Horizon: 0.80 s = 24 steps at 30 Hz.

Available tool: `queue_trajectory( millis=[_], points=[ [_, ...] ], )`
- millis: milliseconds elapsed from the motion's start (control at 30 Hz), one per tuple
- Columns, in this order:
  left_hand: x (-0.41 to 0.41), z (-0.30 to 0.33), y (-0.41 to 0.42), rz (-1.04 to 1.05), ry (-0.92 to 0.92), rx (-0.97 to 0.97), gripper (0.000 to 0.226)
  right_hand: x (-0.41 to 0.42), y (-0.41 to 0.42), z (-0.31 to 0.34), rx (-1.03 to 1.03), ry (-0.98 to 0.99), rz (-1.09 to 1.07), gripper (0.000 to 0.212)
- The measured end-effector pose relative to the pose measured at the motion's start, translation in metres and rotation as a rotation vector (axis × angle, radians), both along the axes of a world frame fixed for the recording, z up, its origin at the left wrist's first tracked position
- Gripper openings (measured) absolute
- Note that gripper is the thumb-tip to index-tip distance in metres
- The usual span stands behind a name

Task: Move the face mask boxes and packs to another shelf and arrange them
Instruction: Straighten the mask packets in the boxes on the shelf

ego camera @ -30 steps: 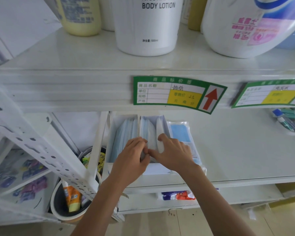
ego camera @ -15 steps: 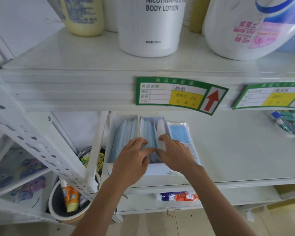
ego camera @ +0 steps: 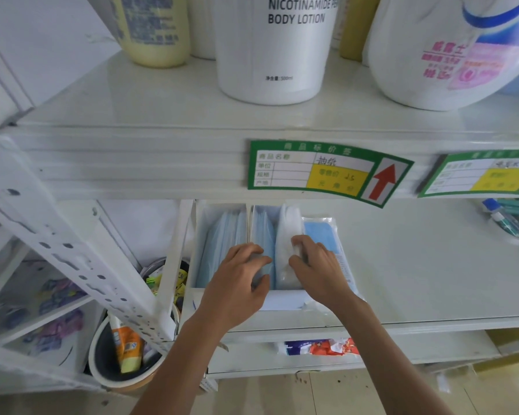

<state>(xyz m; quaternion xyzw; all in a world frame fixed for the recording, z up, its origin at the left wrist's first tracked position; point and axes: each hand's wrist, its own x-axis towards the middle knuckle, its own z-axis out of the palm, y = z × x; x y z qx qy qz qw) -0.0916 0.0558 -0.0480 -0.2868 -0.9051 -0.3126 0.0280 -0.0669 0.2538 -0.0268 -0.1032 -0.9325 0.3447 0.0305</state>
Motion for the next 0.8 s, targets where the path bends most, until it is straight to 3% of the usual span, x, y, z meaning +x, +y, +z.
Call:
queue_trajectory(
  millis=[367,533,700,800],
  points=[
    [0.009,0.004,0.005,-0.049,0.07,-0.169,0.058,-0.005,-0.013,0.012,0.028,0.003,-0.036,0.032],
    [0.014,0.006,0.007,-0.097,0.131,-0.254,0.061,-0.005,-0.016,0.014,0.193,-0.045,-0.049,0.026],
    [0.012,0.008,0.005,-0.093,0.086,-0.235,0.06,0.0,-0.022,0.013,0.243,-0.019,-0.042,0.041],
    [0.013,0.011,0.003,-0.063,0.018,-0.122,0.051,0.003,-0.024,0.012,0.236,0.022,-0.029,0.056]
  ],
)
